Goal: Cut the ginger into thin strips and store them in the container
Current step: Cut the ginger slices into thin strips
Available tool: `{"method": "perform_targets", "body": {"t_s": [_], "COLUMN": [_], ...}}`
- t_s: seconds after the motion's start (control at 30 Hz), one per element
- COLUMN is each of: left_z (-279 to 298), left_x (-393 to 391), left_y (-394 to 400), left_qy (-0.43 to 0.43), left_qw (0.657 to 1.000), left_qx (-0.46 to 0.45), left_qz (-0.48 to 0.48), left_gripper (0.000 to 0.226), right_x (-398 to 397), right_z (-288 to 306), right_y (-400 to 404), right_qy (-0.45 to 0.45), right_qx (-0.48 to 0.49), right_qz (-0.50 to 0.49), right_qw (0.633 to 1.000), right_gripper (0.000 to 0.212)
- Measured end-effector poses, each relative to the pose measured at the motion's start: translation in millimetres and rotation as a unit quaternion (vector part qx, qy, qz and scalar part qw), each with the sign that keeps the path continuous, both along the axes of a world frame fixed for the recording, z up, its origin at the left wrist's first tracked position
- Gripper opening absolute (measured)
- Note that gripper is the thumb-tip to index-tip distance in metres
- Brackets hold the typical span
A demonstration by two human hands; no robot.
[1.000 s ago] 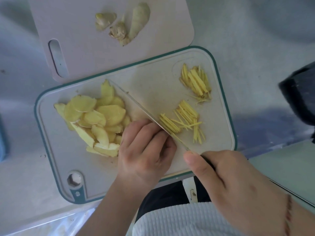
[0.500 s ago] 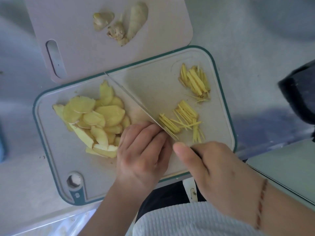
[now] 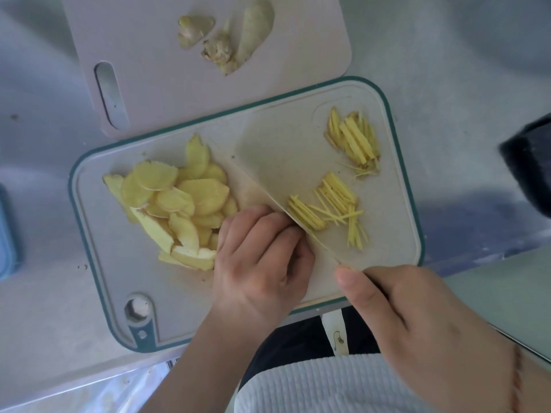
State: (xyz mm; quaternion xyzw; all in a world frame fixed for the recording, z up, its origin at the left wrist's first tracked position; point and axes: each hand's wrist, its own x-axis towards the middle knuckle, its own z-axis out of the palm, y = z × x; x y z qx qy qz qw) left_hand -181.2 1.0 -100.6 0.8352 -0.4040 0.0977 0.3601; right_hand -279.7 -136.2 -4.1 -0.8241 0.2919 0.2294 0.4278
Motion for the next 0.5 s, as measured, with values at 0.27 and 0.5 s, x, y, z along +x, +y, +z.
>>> {"method": "perform_targets", "body": {"t_s": [0.27,0.5], "left_z": [-0.1,-0.9], "left_x": [0.5,0.2], "left_y": [-1.0,-0.6], "left_qy": [0.009,0.025], "left_qw": [1.0,0.999], "left_qx": [-0.012,-0.026], "left_qz": [-0.001,-0.006], "left_gripper": [0.024,0.025], "right_x": [-2.3,-1.3], "right_z": [-1.8,-1.8], "right_y": [1.8,3.3], "right_qy": [0.012,0.013], "right_qx": [-0.019,-0.023], "right_qz": [0.004,-0.004], "right_qw": [1.0,1.0], "right_gripper": [0.07,0.072]}}
